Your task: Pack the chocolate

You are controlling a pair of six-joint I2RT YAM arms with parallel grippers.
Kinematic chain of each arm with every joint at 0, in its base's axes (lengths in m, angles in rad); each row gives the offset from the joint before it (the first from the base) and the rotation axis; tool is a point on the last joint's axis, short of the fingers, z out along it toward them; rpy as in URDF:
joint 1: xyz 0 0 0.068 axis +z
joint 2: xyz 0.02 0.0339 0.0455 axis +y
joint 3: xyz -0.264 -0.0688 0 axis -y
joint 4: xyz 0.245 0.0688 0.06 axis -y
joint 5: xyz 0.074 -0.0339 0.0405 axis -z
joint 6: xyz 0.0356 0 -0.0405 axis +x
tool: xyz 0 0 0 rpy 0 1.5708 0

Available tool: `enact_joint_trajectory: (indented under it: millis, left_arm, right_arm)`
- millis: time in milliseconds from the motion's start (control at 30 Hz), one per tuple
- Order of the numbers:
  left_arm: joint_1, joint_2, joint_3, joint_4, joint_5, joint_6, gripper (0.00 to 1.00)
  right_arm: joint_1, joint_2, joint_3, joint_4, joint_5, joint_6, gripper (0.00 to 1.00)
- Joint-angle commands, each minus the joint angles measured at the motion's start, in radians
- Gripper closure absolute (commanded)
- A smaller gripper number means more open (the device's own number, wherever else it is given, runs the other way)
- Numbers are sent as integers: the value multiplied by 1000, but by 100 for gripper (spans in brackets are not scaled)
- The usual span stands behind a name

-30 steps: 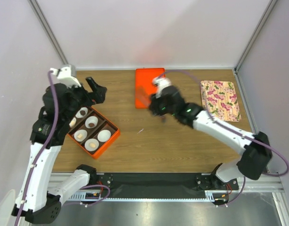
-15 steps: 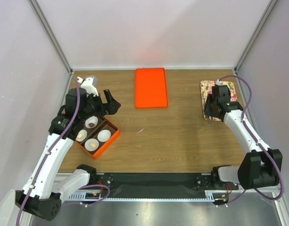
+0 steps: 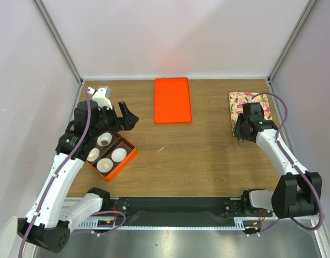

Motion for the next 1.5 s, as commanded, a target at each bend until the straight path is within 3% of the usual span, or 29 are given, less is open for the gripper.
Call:
enact_joint_trajectory:
  millis: [0,1100,1467]
  left_arm:
    - [-5,-13,-2,31,14,-3,1]
    - [-5,-44,9,16,8,-15,1]
    - [-6,-52,26,3,8,-18,1]
  right_arm:
    - [-8,-36,-5,10,16,10,57]
    - [-12,-88,-51,-65,-7,24,59]
    - [-10,-105,-57,-88,-1,29,55]
